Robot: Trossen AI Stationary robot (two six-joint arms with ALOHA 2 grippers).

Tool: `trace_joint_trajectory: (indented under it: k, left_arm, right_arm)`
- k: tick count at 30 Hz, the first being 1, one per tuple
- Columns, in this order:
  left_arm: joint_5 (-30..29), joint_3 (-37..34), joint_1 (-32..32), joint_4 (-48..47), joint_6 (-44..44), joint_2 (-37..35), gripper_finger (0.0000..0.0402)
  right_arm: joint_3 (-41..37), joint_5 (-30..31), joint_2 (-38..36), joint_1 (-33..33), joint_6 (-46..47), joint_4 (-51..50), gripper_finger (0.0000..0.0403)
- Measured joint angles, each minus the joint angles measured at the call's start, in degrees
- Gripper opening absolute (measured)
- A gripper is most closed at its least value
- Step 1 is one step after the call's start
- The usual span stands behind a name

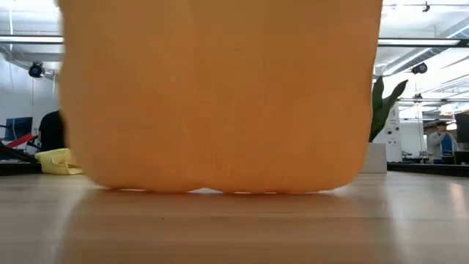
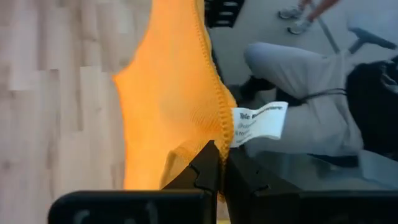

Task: Fold microfiber towels
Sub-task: Fold the orange towel

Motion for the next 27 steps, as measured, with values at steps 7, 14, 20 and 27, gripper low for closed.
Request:
trace_joint_trajectory:
  k: [7,14,20,27]
  left_arm:
    - [2.64,5.12,-0.81,-0.81,-0.26,-0.34,0.0000]
    - [-4.32,7.61,4.21,-8.63,1.75,-2.24,0.0000]
    - [-2.75,-3.39,13.64,-9.42,3.37,-3.43,0.0000]
    - [8.91,-22.19,25.00,3.17,10.98,-3.46,0.0000]
  right_arm:
    - [0.00,0.29,-1.77,1.33,-3.85,5.62,0.0008]
    - [-0.07,1.99,-4.40,-2.27,6.50,-8.95,0.0008]
    - [-5.36,-2.31,-5.33,-6.14,11.93,-12.89,0.0008]
    - [-16.26,-9.43,-5.55,-10.16,15.07,-13.83,0.0008]
